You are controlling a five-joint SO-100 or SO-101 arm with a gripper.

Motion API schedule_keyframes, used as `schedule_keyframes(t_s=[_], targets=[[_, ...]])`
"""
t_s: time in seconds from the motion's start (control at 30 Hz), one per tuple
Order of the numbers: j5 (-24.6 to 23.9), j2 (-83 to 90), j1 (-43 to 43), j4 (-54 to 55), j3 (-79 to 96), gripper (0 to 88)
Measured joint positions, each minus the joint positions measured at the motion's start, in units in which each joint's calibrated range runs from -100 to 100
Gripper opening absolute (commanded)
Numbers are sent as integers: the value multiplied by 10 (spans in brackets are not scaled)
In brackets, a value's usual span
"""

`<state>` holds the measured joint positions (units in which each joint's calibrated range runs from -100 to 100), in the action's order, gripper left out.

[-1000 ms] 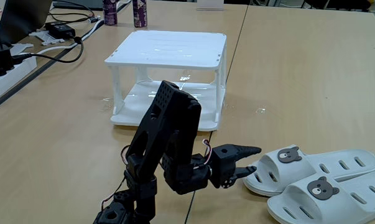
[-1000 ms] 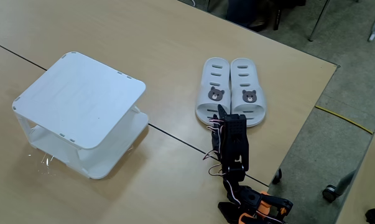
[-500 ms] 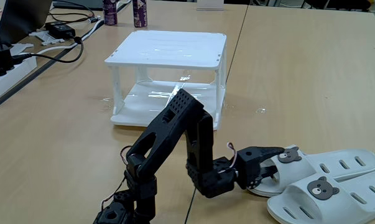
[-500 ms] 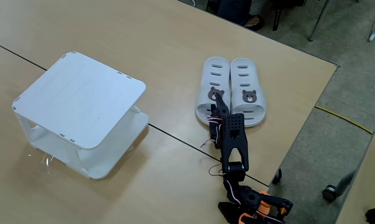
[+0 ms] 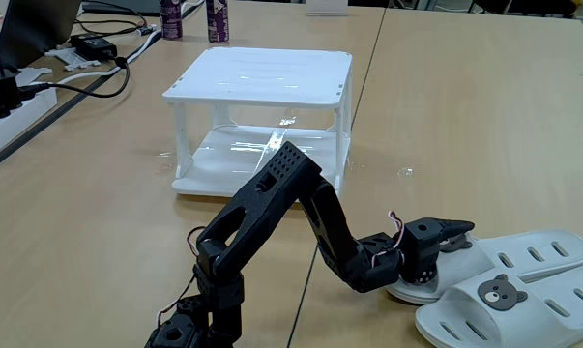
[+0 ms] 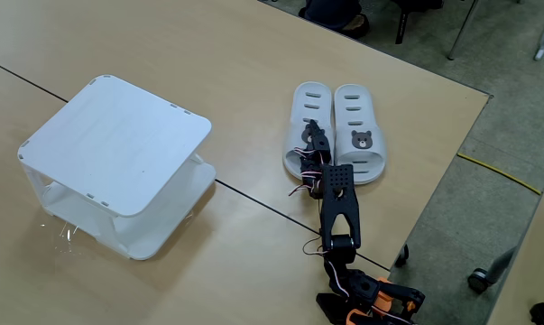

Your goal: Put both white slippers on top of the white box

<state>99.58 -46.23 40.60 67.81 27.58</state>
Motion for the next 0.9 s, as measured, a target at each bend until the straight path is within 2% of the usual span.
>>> schedule_keyframes(t_s=[0.33, 0.4, 0.7, 0.9], targets=[[0, 0, 3, -3, 0, 8], [0, 2, 0, -33, -4, 8], [0, 224, 13, -403, -93, 8], [0, 353, 13, -568, -194, 8]])
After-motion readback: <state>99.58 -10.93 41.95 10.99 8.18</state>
